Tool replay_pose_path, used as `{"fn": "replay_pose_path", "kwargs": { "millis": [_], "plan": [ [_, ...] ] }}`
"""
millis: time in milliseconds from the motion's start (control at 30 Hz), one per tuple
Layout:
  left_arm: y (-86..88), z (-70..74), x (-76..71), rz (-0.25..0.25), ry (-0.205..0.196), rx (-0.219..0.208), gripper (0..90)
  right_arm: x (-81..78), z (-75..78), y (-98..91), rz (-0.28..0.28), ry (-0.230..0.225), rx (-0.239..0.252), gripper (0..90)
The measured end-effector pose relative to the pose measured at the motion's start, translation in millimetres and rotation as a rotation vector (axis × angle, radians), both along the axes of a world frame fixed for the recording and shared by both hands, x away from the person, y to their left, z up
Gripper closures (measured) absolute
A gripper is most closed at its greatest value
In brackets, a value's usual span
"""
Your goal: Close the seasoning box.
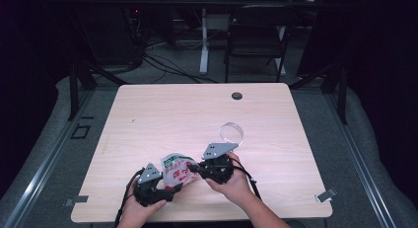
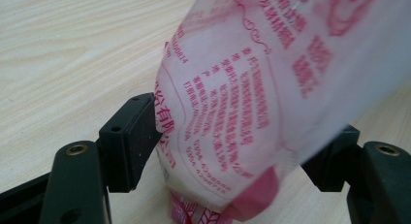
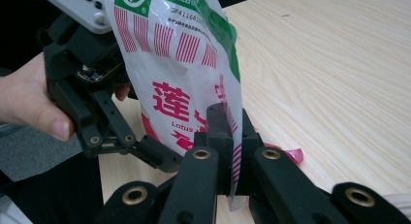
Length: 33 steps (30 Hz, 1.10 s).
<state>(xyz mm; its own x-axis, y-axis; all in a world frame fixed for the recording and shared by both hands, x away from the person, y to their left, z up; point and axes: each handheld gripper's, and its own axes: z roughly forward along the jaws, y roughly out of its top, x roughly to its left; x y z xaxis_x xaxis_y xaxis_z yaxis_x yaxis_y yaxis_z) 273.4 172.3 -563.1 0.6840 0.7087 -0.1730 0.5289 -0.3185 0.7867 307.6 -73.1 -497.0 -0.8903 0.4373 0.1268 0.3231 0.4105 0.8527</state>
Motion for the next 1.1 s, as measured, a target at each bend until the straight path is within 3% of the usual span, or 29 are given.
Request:
{"fn": "replay_pose_path", "kwargs": {
  "millis": [100, 167, 267, 467, 700, 1100],
  "plan": [
    [2.8, -4.1, 5.0, 0.005, 0.049, -0.049, 28.5, -0.2, -1.1, -1.6, 0.002, 0.002, 0.006, 90.0],
    [2.4, -7.2, 6.7, 0.005, 0.066, -0.051, 27.4, -0.4, -1.6, -2.6, 0.003, 0.005, 0.008, 90.0],
    [-4.9, -12.8, 8.5, -0.018, 0.066, -0.006, 27.2, -1.0, -2.3, -3.0, 0.000, 0.004, 0.014, 90.0],
    [-9.2, -17.0, 11.0, -0.027, 0.080, 0.020, 26.4, -2.4, -3.5, -5.1, -0.002, 0.004, 0.014, 90.0],
    [-16.3, -22.6, 14.5, -0.040, 0.071, 0.076, 26.8, -4.6, -5.2, -7.4, -0.007, 0.007, 0.021, 90.0],
    [-22.2, -25.2, 14.2, -0.037, 0.029, 0.097, 27.1, -6.4, -6.0, -9.1, -0.019, 0.007, 0.023, 90.0]
  ]
}}
